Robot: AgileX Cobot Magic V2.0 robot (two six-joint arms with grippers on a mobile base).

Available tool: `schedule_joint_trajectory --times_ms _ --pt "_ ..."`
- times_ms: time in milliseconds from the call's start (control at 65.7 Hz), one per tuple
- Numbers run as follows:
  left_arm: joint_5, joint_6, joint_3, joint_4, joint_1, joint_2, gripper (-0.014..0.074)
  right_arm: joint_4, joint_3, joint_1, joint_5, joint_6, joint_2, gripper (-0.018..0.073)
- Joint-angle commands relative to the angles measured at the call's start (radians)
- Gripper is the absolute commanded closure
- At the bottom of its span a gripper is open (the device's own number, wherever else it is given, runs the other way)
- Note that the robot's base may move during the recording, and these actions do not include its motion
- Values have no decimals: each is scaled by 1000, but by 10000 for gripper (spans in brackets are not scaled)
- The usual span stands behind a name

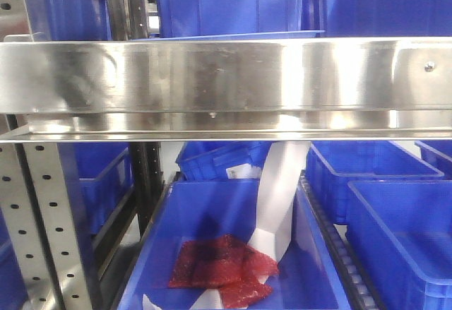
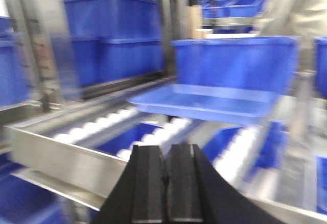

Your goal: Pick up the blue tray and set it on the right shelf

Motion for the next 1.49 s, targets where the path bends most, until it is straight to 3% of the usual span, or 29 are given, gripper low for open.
schedule_joint_trajectory --times_ms 0,137,411,579,701,838,1477 --pt "-91 -5 -27 4 -5 3 645 9 16 -71 -84 -68 -27 505" --pt "-91 -5 -27 4 -5 3 645 151 152 -233 -105 -252 -127 505" --pt "-91 -5 -27 4 -5 3 645 222 381 -381 -101 -263 -360 505" --pt "-91 -5 -27 4 -5 3 645 220 378 -383 40 -263 -475 505" --pt "-91 -5 -27 4 -5 3 645 220 378 -383 24 -270 -491 505" --pt "-91 -5 -27 4 -5 3 645 231 378 -383 -18 -378 -491 505" --pt "-91 -5 -27 4 -5 3 645 235 378 -383 -5 -379 -491 505"
